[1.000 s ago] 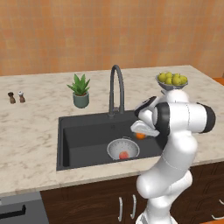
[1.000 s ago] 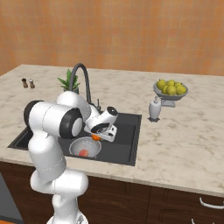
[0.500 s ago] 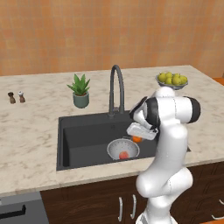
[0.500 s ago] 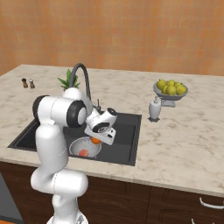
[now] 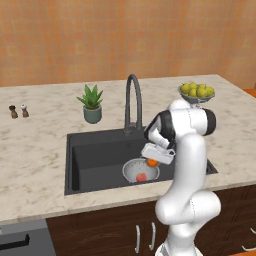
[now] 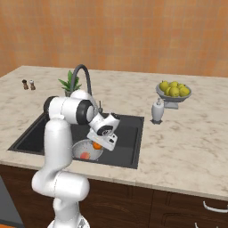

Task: Put the colander in the sink, put the peach, orange in the colander, and turn on the sink faucet and pour water over the colander.

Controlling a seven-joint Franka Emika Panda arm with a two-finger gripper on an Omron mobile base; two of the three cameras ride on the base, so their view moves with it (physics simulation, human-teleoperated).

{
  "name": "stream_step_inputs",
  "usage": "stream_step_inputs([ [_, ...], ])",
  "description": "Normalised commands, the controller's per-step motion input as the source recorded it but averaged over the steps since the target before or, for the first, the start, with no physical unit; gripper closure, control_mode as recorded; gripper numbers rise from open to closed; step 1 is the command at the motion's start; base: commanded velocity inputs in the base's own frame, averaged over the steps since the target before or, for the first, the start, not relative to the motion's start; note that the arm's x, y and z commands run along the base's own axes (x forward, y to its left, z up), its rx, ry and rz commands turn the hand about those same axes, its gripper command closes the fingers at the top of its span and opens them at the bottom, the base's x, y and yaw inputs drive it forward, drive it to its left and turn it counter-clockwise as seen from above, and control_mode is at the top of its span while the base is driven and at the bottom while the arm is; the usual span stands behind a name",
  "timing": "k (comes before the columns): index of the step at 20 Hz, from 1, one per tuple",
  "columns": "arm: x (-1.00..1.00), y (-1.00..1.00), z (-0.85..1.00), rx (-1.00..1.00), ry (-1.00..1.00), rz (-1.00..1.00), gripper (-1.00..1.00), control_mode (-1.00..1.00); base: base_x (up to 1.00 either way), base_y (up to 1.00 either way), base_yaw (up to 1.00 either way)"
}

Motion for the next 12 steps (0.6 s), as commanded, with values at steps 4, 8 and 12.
stream_step_inputs([
  [4, 0.31, 0.07, -0.39, 0.07, 0.14, 0.00, 1.00, -1.00, 0.00, 0.00, 0.00],
  [8, 0.29, 0.08, -0.34, 0.04, 0.10, 0.00, 1.00, -1.00, 0.00, 0.00, 0.00],
  [12, 0.04, 0.22, -0.15, 0.03, 0.02, 0.00, 1.00, -1.00, 0.00, 0.00, 0.00],
])
